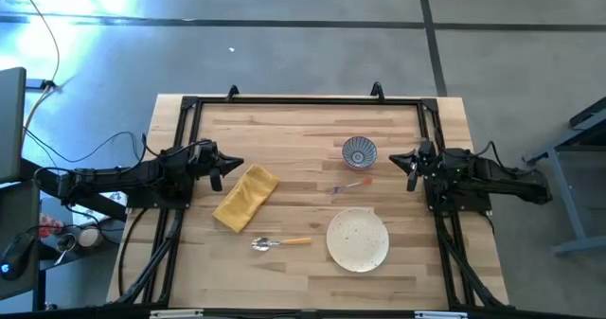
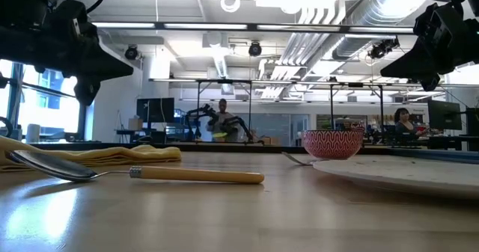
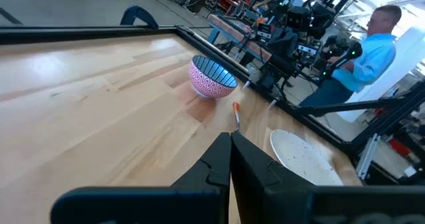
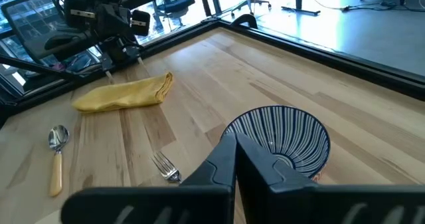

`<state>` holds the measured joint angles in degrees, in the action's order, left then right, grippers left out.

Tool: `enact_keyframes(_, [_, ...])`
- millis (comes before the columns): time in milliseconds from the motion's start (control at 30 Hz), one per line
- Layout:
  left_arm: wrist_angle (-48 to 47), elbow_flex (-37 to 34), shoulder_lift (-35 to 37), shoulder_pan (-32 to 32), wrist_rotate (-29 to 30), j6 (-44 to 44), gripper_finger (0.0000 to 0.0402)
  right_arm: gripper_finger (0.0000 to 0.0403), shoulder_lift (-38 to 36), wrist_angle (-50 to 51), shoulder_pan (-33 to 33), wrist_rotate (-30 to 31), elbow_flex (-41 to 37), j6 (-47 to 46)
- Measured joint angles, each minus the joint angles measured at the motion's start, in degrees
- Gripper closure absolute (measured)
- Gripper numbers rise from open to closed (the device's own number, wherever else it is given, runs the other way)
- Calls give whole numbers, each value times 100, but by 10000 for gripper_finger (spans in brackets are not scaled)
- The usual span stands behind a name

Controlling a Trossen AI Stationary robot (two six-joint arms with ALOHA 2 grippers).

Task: Set table place
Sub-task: Move the white patterned plate to the center of the table

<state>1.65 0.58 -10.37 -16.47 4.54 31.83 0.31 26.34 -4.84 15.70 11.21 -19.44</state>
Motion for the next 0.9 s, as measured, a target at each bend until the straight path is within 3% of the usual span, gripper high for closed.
enact_keyframes(367, [112, 0, 4, -2, 409, 512, 401, 402, 0, 0, 0, -1, 0, 0])
enact_keyframes(533, [354, -2, 2, -2, 514, 1212, 401, 402, 1, -1, 0, 0, -1, 0])
enact_keyframes(767, [1600, 49, -17, 64, 367, 1224, 401, 402, -1, -127, 2, -3, 0, -206])
enact_keyframes(900, [1519, 359, -285, 522, 751, 1027, 401, 402, 1, -380, 0, 47, 0, -659])
